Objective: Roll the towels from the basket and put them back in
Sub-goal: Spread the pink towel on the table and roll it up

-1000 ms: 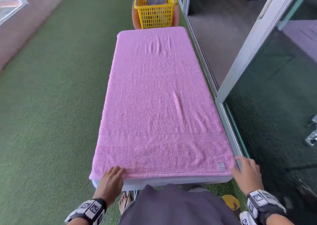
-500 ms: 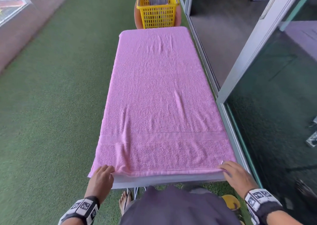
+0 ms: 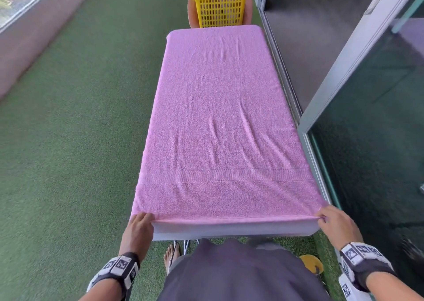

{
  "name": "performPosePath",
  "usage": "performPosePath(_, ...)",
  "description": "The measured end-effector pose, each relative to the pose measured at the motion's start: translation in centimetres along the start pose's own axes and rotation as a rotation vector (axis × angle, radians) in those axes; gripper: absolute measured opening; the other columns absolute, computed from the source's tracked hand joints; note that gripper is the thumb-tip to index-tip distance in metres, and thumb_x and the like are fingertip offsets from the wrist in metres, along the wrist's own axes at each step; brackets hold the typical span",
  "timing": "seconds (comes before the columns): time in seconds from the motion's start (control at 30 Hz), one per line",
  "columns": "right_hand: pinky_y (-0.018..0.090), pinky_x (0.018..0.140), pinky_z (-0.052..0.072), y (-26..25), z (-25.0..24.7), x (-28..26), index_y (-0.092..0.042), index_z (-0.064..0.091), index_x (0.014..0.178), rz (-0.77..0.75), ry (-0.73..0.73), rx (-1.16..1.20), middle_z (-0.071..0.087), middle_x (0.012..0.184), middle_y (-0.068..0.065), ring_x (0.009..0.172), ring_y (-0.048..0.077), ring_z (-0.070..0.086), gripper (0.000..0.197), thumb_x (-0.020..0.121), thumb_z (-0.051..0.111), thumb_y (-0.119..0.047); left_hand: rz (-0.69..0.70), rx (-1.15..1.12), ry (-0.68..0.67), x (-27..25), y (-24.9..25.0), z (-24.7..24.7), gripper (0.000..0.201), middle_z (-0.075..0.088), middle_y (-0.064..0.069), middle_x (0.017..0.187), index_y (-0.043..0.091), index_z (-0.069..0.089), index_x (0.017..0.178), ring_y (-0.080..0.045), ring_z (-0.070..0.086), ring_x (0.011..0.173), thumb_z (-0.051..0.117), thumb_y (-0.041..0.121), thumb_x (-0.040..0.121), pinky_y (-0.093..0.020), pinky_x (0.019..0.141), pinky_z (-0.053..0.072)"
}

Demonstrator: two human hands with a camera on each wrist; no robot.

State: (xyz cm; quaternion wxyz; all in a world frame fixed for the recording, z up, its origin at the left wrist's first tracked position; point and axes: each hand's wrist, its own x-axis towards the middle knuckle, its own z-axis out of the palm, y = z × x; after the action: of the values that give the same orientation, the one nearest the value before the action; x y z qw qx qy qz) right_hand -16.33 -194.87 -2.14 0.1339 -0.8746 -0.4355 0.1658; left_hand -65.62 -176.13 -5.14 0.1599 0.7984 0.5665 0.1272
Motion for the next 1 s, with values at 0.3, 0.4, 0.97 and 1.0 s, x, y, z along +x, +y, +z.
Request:
performPosePath(0.3, 0.038, 0.085, 0.050, 0.9, 1.1, -1.5, -0.013, 0.077, 0.085, -0.029, 0.035, 0.089, 0.073, 0.095, 0.005, 0.081, 0.019, 0.058, 0.021, 0.073, 0.074, 0.004, 0.086, -0.035, -0.059, 0.4, -2.4, -2.3, 0.021, 0.062, 0.005, 0.069, 0.011, 0.066, 0.074, -0.011, 0.052, 0.057, 0.073, -0.008, 0.069, -0.014, 0.054, 0.036)
performPosePath(0.4, 0.037, 0.075, 0.045, 1.5, 1.4, -1.7, -0.020, 0.075, 0.069, -0.071, 0.068, 0.012, 0.071, 0.074, -0.004, 0.072, 0.019, 0.055, 0.020, 0.071, 0.076, 0.000, 0.133, 0.021, -0.071, 0.1, -2.9, -2.8, 0.015, 0.049, 0.014, 0.064, 0.021, 0.053, 0.070, -0.010, 0.045, 0.055, 0.047, 0.023, 0.083, -0.021, 0.053, 0.031)
performPosePath(0.97, 0.030, 0.096, 0.039, -0.4, 1.6, -2.3, -0.018, 0.066, 0.103, -0.128, -0.127, -0.018, 0.053, 0.115, -0.003, 0.111, 0.017, 0.050, 0.030, 0.078, 0.070, -0.003, 0.221, -0.015, 0.067, -0.4, -0.9, 0.0, 0.013, 0.061, 0.000, 0.085, 0.008, 0.062, 0.085, -0.005, 0.040, 0.081, 0.060, 0.017, 0.076, -0.010, 0.080, 0.034)
performPosePath(1.0, 0.030, 0.092, 0.041, -0.3, 1.6, -2.1, -0.015, 0.067, 0.103, -0.098, -0.089, 0.003, 0.052, 0.116, 0.000, 0.110, 0.020, 0.050, 0.030, 0.077, 0.069, 0.001, 0.220, -0.006, 0.106, -0.2, -1.0, 0.0, 0.011, 0.063, -0.003, 0.082, 0.005, 0.064, 0.083, -0.006, 0.041, 0.080, 0.067, 0.008, 0.073, -0.006, 0.082, 0.031)
